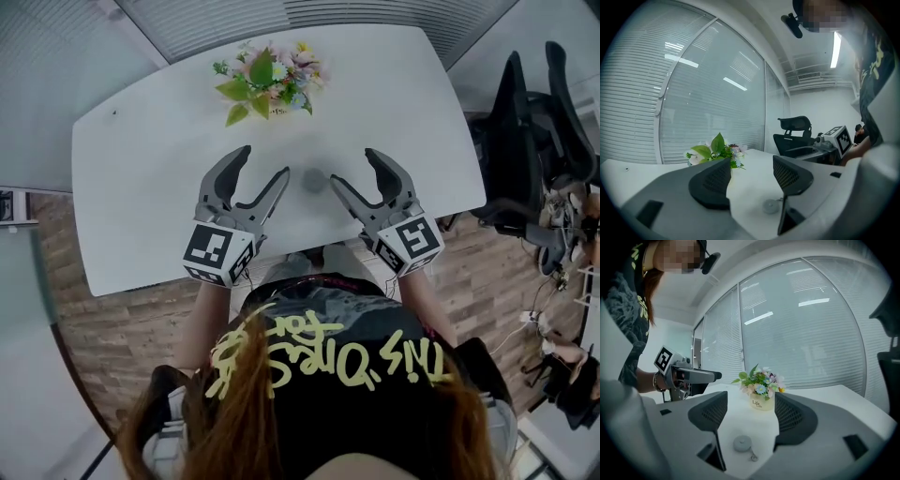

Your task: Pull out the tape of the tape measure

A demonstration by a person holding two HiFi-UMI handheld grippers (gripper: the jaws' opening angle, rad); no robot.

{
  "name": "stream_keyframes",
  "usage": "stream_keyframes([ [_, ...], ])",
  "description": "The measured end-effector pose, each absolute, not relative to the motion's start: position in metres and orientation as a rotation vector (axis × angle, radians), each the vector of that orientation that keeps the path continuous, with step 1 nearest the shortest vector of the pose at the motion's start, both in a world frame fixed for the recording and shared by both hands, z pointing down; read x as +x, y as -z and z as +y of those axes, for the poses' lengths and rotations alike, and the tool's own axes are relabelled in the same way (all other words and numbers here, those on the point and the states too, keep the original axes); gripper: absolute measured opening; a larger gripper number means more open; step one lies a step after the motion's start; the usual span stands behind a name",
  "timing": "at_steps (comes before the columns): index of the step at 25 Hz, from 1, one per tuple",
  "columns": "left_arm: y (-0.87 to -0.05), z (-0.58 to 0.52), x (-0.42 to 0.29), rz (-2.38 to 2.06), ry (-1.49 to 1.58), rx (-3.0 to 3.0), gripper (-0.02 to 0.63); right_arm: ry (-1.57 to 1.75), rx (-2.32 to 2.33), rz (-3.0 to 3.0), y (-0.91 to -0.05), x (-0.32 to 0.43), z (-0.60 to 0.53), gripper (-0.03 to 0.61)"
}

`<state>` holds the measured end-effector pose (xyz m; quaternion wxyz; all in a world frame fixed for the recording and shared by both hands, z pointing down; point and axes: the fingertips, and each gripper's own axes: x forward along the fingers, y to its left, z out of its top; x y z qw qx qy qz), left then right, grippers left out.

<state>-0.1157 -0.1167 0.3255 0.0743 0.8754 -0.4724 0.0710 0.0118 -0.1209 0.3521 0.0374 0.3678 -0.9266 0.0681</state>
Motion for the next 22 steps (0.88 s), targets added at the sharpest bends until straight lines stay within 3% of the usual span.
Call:
stream_keyframes([
  [9,-0.318,-0.116,-0.107,-1.578,-0.183,2.545,0.276,-0.070,0.528,-2.807,-0.401,-0.016,-0.104,0.299],
  [22,-0.341,-0.095,-0.107,-1.678,-0.209,2.411,0.277,0.034,0.197,-2.475,-0.492,-0.039,-0.107,0.299],
])
